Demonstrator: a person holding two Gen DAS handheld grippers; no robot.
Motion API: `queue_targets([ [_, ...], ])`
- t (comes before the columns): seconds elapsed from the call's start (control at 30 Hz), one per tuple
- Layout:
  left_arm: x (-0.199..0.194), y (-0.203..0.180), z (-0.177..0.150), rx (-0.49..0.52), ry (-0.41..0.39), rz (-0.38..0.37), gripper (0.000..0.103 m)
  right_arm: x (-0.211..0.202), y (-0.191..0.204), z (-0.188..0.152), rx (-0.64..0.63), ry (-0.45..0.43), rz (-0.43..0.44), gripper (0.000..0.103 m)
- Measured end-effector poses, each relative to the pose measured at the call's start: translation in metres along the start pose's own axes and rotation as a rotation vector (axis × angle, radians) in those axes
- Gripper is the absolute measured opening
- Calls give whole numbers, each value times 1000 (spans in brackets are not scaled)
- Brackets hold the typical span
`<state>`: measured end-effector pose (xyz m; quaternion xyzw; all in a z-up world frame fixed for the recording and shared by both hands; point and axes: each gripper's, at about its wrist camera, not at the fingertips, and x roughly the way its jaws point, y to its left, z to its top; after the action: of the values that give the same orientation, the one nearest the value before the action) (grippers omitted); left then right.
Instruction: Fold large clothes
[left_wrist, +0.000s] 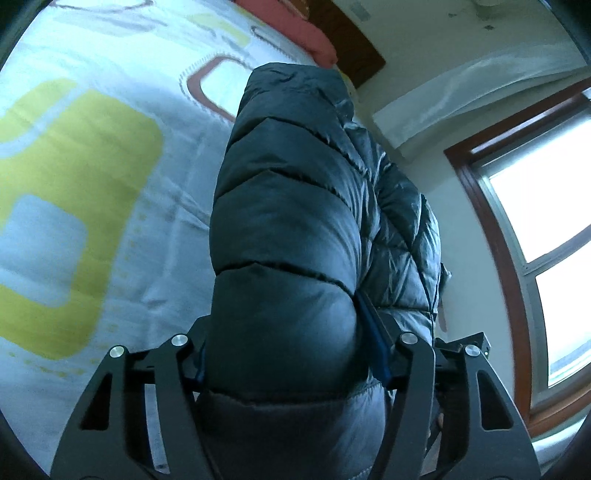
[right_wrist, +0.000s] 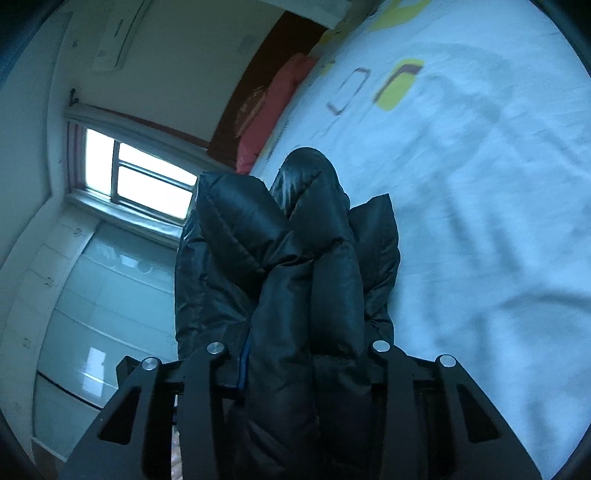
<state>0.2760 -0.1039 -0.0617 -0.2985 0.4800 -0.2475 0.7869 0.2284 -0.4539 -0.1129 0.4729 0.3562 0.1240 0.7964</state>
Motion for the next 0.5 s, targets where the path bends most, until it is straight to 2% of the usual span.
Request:
queue_targets([
  [0.27, -58, 39, 43, -12, -78, 52, 61, 77, 41, -11, 7, 81, 103, 36],
  [0.5, -75, 83, 88, -44, -111, 77, 61, 142, 62, -15, 40, 132, 159, 36],
])
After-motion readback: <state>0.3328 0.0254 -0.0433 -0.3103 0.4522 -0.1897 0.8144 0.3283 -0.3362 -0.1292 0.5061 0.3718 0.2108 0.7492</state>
